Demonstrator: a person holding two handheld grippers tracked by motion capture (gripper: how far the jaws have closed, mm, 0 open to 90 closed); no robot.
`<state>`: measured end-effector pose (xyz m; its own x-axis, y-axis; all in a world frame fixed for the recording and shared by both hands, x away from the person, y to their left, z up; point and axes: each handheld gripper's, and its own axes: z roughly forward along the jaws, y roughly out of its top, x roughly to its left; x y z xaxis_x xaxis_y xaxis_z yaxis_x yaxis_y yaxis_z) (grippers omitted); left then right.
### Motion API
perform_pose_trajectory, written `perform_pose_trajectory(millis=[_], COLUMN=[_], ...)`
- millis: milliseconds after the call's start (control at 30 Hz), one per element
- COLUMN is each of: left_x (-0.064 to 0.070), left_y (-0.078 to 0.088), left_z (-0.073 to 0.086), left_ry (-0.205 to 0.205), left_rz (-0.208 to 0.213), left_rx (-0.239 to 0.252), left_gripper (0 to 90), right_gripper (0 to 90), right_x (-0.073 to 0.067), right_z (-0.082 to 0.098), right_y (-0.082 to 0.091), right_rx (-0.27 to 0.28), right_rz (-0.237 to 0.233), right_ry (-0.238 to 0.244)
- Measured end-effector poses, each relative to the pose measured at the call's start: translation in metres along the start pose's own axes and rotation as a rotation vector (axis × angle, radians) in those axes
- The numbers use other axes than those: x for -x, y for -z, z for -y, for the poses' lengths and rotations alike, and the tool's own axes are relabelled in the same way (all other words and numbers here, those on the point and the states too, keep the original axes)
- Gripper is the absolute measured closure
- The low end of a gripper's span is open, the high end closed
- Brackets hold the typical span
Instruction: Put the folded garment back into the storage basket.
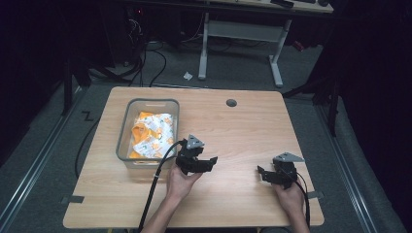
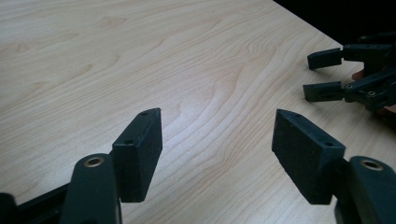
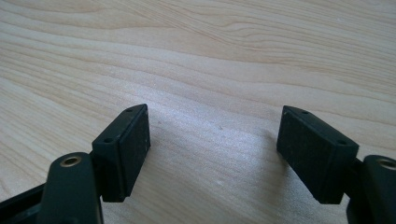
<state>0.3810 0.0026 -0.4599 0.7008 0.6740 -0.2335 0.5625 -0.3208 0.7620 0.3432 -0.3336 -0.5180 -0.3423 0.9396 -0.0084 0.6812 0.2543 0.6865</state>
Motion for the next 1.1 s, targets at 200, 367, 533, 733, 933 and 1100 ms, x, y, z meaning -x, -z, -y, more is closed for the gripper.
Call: perform_pose_trajectory(millis=[200, 367, 533, 733, 933, 1100], left_x=[0.0, 0.002, 0.0, -0.001, 0.0, -0.001], left_y=[-0.007, -0.013, -0.018, -0.023, -0.029, -0.035], left_z=[0.003, 0.006, 0.011, 0.014, 0.019, 0.025], left_ry=[0.004, -0.009, -0.001, 0.01, 0.008, 0.02], left_rz=[-0.009, -0.022, -0.027, -0.031, -0.037, -0.048], left_rx=[-0.01, -0.024, -0.036, -0.045, -0.06, -0.07], left_gripper=[33.7, 33.7, 33.7, 33.7, 33.7, 33.7], right_gripper=[26.0, 26.1, 26.1, 26.1, 26.1, 26.1], right_x=[0.0, 0.0, 0.0, 0.0, 0.0, 0.0], right_z=[0.0, 0.0, 0.0, 0.0, 0.0, 0.0], right_y=[0.0, 0.0, 0.0, 0.0, 0.0, 0.0], right_rx=[0.0, 0.0, 0.0, 0.0, 0.001, 0.001], right_rz=[0.0, 0.001, 0.0, 0.001, 0.001, 0.001], right_ry=[0.0, 0.001, 0.001, 0.002, 0.001, 0.003])
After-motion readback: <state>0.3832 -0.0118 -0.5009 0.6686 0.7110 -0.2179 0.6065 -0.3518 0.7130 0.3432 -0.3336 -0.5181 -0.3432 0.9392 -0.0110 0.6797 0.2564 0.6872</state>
